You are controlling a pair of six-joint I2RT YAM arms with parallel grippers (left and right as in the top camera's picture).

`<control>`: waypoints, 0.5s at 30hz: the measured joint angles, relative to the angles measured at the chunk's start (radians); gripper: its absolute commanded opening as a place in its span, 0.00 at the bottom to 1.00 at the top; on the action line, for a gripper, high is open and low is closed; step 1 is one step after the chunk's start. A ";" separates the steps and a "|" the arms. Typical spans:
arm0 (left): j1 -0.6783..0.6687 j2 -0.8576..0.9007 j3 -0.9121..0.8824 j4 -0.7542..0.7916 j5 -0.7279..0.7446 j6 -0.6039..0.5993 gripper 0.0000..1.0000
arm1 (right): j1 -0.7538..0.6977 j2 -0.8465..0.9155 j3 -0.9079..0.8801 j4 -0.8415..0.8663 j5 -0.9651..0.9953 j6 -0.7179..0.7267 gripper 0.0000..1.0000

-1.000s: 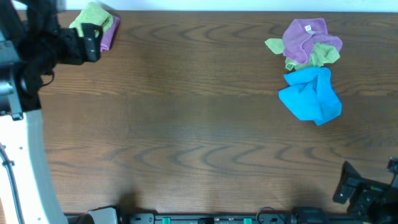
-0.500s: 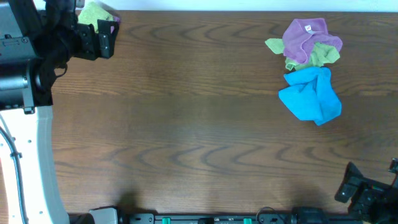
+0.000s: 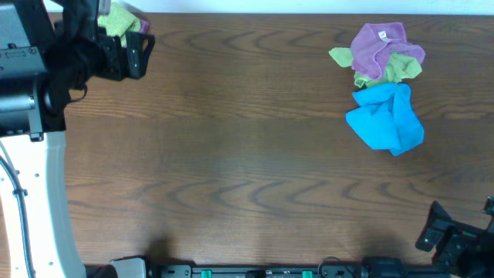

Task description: Fold the cloth

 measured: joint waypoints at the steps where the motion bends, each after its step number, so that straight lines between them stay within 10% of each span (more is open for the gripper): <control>1: 0.000 0.000 0.000 -0.018 -0.019 0.000 0.95 | 0.000 0.000 0.000 0.001 0.000 0.000 0.99; 9: -0.100 -0.135 -0.072 0.014 -0.220 0.006 0.96 | 0.000 0.000 0.000 0.001 0.000 0.000 0.99; 15: -0.163 -0.471 -0.456 0.293 -0.360 0.012 0.95 | 0.000 0.000 -0.001 0.000 0.003 0.000 0.99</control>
